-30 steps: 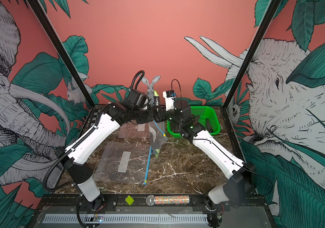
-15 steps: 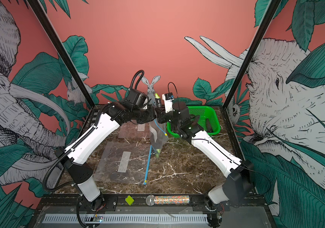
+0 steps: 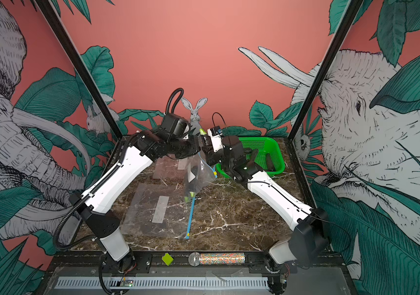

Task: Place the eggplant in a zip-top bag and seal the zipper
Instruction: Place the eggplant in the zipper food storage bag.

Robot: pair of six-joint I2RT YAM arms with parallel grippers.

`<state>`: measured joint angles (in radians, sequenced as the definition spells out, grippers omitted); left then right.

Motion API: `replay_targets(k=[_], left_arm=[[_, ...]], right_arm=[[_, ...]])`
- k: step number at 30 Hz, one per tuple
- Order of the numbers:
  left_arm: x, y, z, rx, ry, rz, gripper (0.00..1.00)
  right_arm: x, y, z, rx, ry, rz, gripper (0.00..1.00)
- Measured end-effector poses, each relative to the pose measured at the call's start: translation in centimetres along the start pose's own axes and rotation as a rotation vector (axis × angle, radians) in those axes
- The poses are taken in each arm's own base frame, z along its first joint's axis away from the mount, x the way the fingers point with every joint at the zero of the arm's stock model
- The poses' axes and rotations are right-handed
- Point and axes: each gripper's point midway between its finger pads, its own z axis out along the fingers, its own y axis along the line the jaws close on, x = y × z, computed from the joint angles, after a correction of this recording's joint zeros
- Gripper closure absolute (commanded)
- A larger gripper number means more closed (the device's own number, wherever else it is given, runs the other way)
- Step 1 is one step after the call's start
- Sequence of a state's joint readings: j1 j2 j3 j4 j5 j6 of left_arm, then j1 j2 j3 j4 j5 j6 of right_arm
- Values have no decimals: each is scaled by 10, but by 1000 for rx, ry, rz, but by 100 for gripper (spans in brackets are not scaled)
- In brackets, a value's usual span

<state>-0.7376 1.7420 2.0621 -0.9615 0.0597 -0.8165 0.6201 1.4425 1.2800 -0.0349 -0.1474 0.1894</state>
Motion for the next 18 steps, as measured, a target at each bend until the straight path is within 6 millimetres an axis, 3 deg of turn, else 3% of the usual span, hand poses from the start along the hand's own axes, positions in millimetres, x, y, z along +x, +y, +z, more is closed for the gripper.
replay_targets(k=[7,18], left_arm=[[-3,-1,-9,5,-20,-2,100],[-2,1,-6,3,-23,-12,100]], right_arm=[[-5,1,-6,-1,-2,14,75],[-48,9,-28,-18,-105,152,75]])
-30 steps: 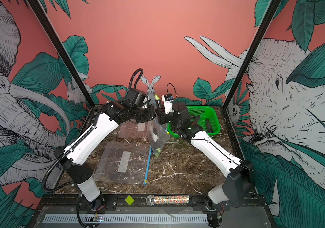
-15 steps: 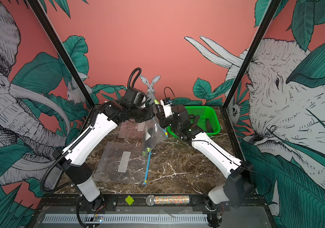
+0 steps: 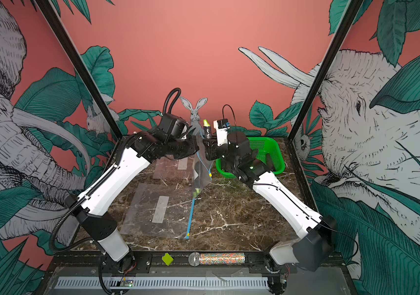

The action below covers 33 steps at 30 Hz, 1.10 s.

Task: Place the eggplant in a zip-top bag and seal the zipper
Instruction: Place the eggplant in the zipper food storage bag.

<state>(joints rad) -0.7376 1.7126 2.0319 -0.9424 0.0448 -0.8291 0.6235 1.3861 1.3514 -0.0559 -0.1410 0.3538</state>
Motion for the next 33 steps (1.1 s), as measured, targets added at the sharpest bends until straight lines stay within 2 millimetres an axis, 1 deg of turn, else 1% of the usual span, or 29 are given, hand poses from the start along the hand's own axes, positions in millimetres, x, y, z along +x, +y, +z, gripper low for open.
replay_targets(k=[3,8,12,18,21,25,29,31,32,33], left_arm=[[0,0,0,2,-2,-1,100],[-1,0,0,2,-3,-1,100],[0,1,0,-6,-2,-1,100],[-2,4,0,-15,-9,-5,100],[-3,6,0,-22,-10,-6,100],[-6,8,0,-26,-19,-11,100],[-10,9,-6,-24,-35,-15,100],[-13,9,-10,-22,-47,-21,100],[-14,9,-12,-20,-54,-26,100],[-15,9,-14,-20,-60,-31,100]], right_arm=[[2,2,4,-1,3,5,75],[18,5,18,-1,38,-5,74],[24,5,24,13,46,-23,65],[24,3,25,38,41,-53,50],[26,1,23,46,56,-62,47],[24,6,14,27,74,-64,46],[13,4,-5,-1,72,-40,39],[1,-3,-18,-14,49,-14,32],[-6,-9,-27,-15,31,0,22],[-10,-13,-34,-17,19,9,15]])
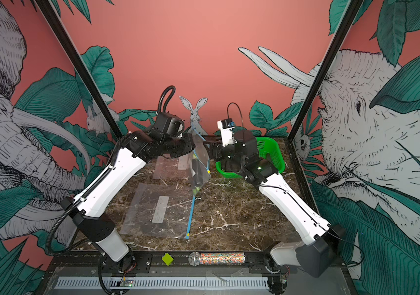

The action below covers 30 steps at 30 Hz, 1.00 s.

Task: Place the eggplant in a zip-top bag and seal the zipper
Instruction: Place the eggplant in the zipper food storage bag, then adjust the zipper food storage bag at the center of the board.

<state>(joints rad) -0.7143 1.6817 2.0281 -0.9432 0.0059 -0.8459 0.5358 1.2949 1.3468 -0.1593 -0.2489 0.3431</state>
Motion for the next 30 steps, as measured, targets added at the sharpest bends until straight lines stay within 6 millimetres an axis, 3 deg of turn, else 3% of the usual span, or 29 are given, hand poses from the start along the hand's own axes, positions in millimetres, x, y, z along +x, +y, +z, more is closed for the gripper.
replay_targets(k=[3,8,11,16,20,26,30], left_arm=[[-4,1,-5,-5,-22,-27,100],[-11,9,-12,-35,-76,-116,100],[-14,19,-20,-58,-121,-197,100],[-14,34,-37,-74,-186,-322,100],[-17,34,-43,-51,-217,-389,100],[-23,39,-36,-33,-227,-459,100],[-27,36,-35,-12,-232,-474,100]], right_arm=[[-5,-11,-23,-1,-25,4,12],[23,-2,-46,-67,18,-61,39],[46,0,-58,-101,51,-99,40],[58,-6,-73,-135,50,-143,36],[63,3,-68,-228,35,-177,35],[78,13,-46,-376,50,-156,35],[81,23,-49,-426,45,-162,35]])
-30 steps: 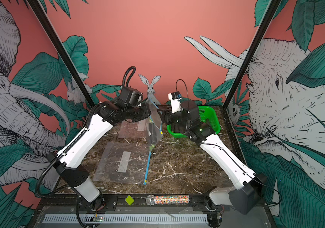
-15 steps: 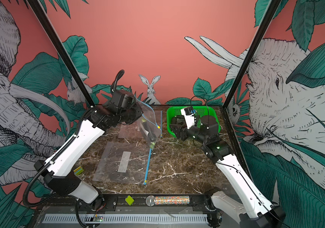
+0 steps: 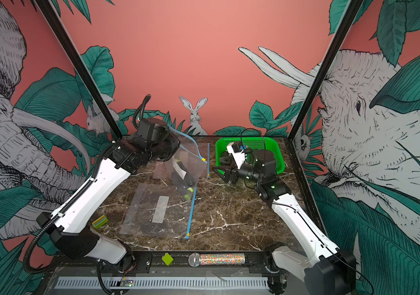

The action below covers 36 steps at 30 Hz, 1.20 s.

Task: Place the eggplant in a zip-top bag and seal the zipper
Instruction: Adjust the zipper food storage bag at the center of the board.

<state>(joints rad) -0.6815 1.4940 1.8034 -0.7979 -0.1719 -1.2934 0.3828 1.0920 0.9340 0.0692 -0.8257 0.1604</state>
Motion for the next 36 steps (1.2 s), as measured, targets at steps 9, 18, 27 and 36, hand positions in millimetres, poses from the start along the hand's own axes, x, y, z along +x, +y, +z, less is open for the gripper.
replay_targets(k=[9,18,27,36], left_arm=[[2,-5,0,23,13,-12,100],[2,-11,1,49,17,-30,100],[3,-16,1,70,25,-36,100],[5,-14,5,70,27,-44,100]], right_arm=[[-4,18,15,-69,-18,-47,39],[5,20,36,-85,0,-49,44],[3,12,40,-47,-12,-63,55],[-2,9,41,-35,-34,-76,59]])
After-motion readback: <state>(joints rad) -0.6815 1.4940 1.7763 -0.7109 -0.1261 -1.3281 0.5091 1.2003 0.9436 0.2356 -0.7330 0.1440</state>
